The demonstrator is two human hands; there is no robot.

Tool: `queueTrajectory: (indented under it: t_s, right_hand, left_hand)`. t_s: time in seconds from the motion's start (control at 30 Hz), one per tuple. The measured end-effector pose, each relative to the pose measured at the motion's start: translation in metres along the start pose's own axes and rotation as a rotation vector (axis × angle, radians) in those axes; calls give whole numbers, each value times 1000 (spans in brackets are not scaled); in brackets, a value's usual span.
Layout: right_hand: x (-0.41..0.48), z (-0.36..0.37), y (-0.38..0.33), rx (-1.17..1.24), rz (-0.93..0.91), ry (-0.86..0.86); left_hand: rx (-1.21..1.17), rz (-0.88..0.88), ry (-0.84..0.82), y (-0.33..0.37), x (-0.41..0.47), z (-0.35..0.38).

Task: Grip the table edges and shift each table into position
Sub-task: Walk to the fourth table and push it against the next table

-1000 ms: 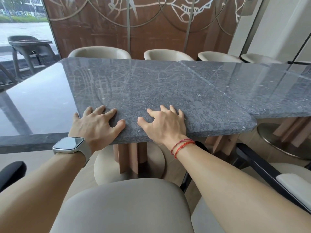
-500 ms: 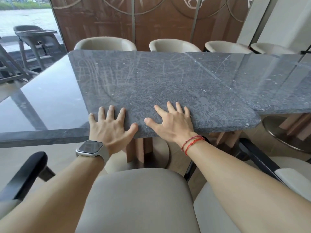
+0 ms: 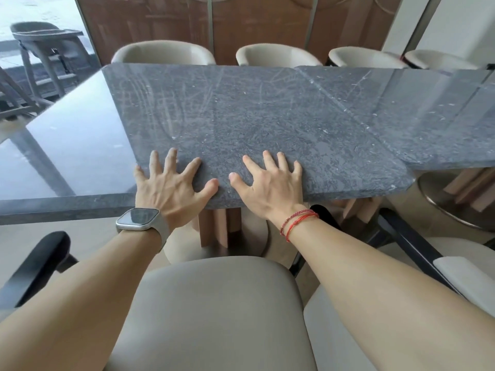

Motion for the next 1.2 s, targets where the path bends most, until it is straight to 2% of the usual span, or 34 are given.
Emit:
queueTrajectory:
  t_s: [0.17,0.43,1.2]
  right_hand:
    - [1,2,0,13,-14,73]
    - [3,2,-3,-3,-43,152]
    - [25,6,-5,11,-39,194]
  left_hand:
    - [11,13,122,-1,1,1]
    - [24,64,211,3,3,-2]
    - [-1,74,299,3,25,-1]
Point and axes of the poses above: each hand's wrist, its own x-axis towards the middle knuckle, its own z-axis out of the palm, y = z × x, the point moved 6 cm from there along x, towards the middle knuckle, and after that the axes turned 1 degree about -y, right-handed, at the moved point
